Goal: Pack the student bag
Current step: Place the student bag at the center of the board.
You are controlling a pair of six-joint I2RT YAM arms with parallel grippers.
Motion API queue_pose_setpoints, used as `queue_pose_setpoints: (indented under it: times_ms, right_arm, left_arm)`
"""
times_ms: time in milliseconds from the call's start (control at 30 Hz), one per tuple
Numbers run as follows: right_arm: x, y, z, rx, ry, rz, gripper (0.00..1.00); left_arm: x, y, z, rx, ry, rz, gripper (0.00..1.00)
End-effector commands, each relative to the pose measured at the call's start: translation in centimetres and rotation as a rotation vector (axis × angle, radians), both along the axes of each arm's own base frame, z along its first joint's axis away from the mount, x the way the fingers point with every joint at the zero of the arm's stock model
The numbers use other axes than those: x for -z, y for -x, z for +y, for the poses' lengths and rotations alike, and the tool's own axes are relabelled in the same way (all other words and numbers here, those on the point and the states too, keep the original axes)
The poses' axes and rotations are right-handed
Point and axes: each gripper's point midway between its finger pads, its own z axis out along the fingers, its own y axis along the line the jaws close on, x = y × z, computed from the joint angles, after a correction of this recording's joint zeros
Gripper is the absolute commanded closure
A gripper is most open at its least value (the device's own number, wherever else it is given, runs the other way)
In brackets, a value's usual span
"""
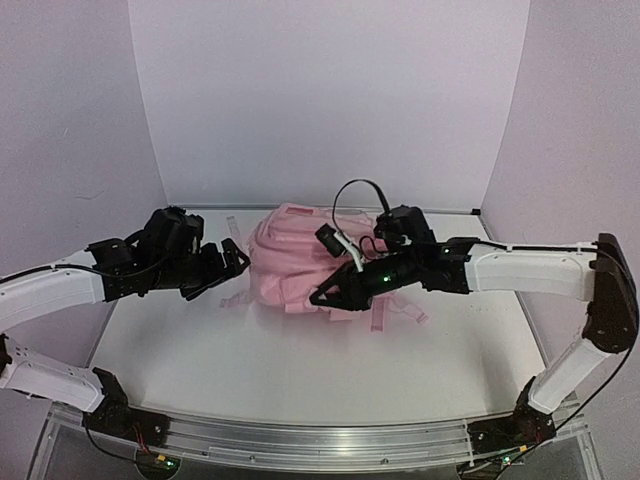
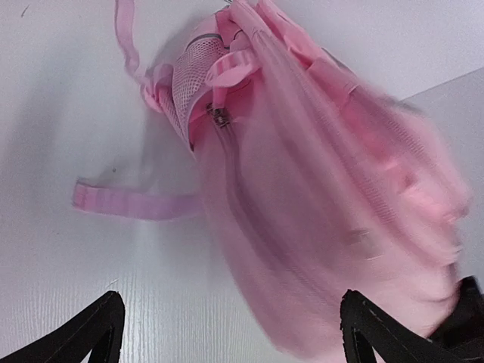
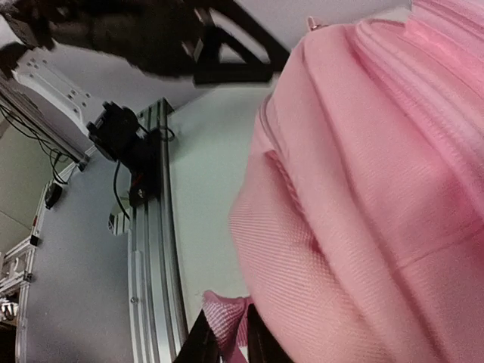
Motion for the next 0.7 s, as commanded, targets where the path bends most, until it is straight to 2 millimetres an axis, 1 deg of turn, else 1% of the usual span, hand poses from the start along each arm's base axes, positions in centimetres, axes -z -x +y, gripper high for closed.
queue_pose_setpoints:
  times_ms: [0, 67, 133, 200, 233, 267, 333, 433, 467, 533, 600, 667]
  right_arm:
    - [0.3, -1.9, -0.2, 0.033, 0.022, -0.058, 0.59]
    - [-0.8, -0.9, -0.6, 0.0, 0.001, -0.072, 0.45]
    - [-1.6, 0.2, -1.0, -0.036, -0.012, -0.08, 0.36]
    - [-2.5, 1.2, -1.4, -0.074, -0.025, -0.107, 0.29]
    - [-2.9, 1.3, -1.6, -0.068, -0.026, -0.113, 0.27]
    - [-3.2, 0.9, -1.7, -0.046, -0.02, -0.12, 0.25]
    - [-3.6, -1.2, -2.5, 0.043, 0.015, -0.132, 0.2]
    - [-4.2, -5.9, -4.9, 0.187, 0.007, -0.015, 0.11]
    - [-4.6, -7.8, -6.2, 0.237, -0.002, 0.019, 0.09]
    - [-5.0, -10.8, -8.5, 0.326, -0.016, 0.069, 0.05]
    - [-5.4, -13.1, -10.6, 0.392, -0.026, 0.087, 0.02]
    - [-4.9, -15.1, -12.6, 0.451, -0.019, 0.106, 0.02]
  left_arm:
    - [-3.2, -1.2, 2.2, -0.114, 0.067, -0.052, 0.0]
    - [-3.4, -1.1, 2.6, -0.119, 0.064, -0.049, 0.0]
    - [-3.2, -1.0, 2.6, -0.116, 0.049, -0.033, 0.0]
    - [-2.7, -1.1, 2.4, -0.109, 0.03, -0.005, 0.0]
    - [-2.4, -1.2, 2.2, -0.105, 0.02, 0.011, 0.0]
    - [-2.2, -1.3, 2.0, -0.099, 0.014, 0.024, 0.0]
    - [-2.0, -1.8, 1.5, -0.09, 0.006, 0.039, 0.0]
    - [-2.0, -3.1, 0.7, -0.06, 0.017, 0.047, 0.0]
    - [-2.1, -3.9, 0.7, -0.059, 0.033, 0.047, 0.0]
    - [-2.0, -5.4, 0.4, -0.034, 0.073, 0.065, 0.0]
    - [-1.9, -7.1, 0.2, -0.003, 0.099, 0.071, 0.0]
    - [-1.9, -9.0, 0.0, 0.028, 0.117, 0.071, 0.0]
